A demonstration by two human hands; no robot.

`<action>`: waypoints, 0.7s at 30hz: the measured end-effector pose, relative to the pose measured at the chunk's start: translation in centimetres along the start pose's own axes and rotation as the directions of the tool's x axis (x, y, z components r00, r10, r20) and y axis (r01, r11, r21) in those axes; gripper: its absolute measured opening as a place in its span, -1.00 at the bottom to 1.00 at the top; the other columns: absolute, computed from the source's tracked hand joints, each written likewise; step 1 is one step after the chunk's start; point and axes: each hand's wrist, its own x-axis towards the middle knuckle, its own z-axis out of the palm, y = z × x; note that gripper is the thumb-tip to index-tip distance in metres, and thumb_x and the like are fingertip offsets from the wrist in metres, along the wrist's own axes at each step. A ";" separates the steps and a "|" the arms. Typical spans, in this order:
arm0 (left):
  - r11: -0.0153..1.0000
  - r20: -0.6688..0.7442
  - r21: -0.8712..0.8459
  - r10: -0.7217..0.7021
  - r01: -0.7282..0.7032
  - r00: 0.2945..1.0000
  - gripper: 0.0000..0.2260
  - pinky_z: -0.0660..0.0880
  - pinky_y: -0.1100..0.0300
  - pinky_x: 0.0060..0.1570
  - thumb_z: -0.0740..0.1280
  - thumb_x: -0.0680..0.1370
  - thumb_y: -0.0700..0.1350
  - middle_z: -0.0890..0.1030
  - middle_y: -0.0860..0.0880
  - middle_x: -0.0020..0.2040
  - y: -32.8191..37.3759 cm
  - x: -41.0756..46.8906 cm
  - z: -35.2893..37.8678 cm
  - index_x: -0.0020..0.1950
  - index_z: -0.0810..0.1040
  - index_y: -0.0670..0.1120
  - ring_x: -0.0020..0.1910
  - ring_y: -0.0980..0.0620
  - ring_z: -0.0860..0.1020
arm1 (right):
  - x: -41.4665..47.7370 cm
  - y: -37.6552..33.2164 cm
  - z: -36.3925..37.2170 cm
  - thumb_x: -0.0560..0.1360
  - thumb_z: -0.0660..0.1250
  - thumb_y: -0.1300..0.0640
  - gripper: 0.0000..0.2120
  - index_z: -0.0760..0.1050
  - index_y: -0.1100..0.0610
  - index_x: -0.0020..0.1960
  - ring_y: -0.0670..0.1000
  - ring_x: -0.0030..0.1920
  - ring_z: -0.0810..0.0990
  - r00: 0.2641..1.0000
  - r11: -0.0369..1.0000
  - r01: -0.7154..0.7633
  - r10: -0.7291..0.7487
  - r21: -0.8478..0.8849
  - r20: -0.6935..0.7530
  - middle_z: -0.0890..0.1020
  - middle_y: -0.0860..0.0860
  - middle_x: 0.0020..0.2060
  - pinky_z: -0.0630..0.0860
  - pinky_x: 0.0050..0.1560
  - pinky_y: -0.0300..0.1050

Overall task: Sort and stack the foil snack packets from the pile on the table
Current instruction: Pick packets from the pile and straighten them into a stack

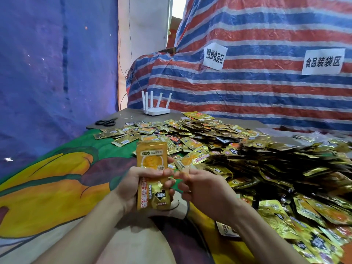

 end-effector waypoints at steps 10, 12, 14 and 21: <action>0.993 0.110 -0.047 -0.098 0.104 0.989 -0.68 0.54 -0.03 -0.11 0.40 0.42 -0.33 0.52 -0.15 -0.12 -0.5 0.5 -0.2 0.16 0.63 -0.20 -0.26 -0.07 0.53 | -0.8 -1.4 -0.6 0.45 0.18 0.16 -0.79 0.53 0.16 -0.28 0.08 -0.30 0.49 0.987 0.925 0.153 -0.157 0.348 -0.015 0.37 0.03 -0.44 0.52 0.07 0.01; 0.995 0.082 -0.046 -0.088 0.092 0.993 -0.67 0.56 -0.04 -0.13 0.42 0.40 -0.32 0.57 -0.16 -0.12 -0.8 0.6 -0.1 0.16 0.65 -0.21 -0.25 -0.09 0.57 | -0.3 -1.0 -0.1 0.45 0.19 0.27 -0.81 0.59 0.25 -0.11 0.04 -0.42 0.47 0.986 0.898 0.166 -0.148 0.408 -0.074 0.41 0.04 -0.46 0.62 0.01 0.09; 0.997 -0.026 0.008 -0.082 0.082 0.996 -0.70 0.60 -0.05 -0.15 0.41 0.38 -0.31 0.65 -0.20 -0.09 -1.0 0.7 0.0 0.11 0.69 -0.23 -0.22 -0.13 0.64 | 0.3 -0.5 0.4 0.45 0.23 0.36 -0.77 0.56 0.28 0.07 0.03 -0.44 0.56 0.984 0.927 0.156 -0.118 0.340 -0.132 0.63 0.13 -0.31 0.67 -0.17 0.04; 0.976 -0.384 -0.027 0.192 -0.218 0.903 -0.65 0.64 -0.07 -0.29 0.32 0.38 -0.25 0.71 -0.20 -0.08 0.0 1.2 -0.3 0.14 0.65 -0.15 -0.19 -0.18 0.71 | 0.2 0.6 -0.2 0.53 0.32 0.46 -0.63 0.58 0.19 0.27 0.24 -0.06 0.74 0.931 0.987 0.159 -0.156 -0.018 -0.331 0.71 0.21 0.08 0.68 -0.21 0.01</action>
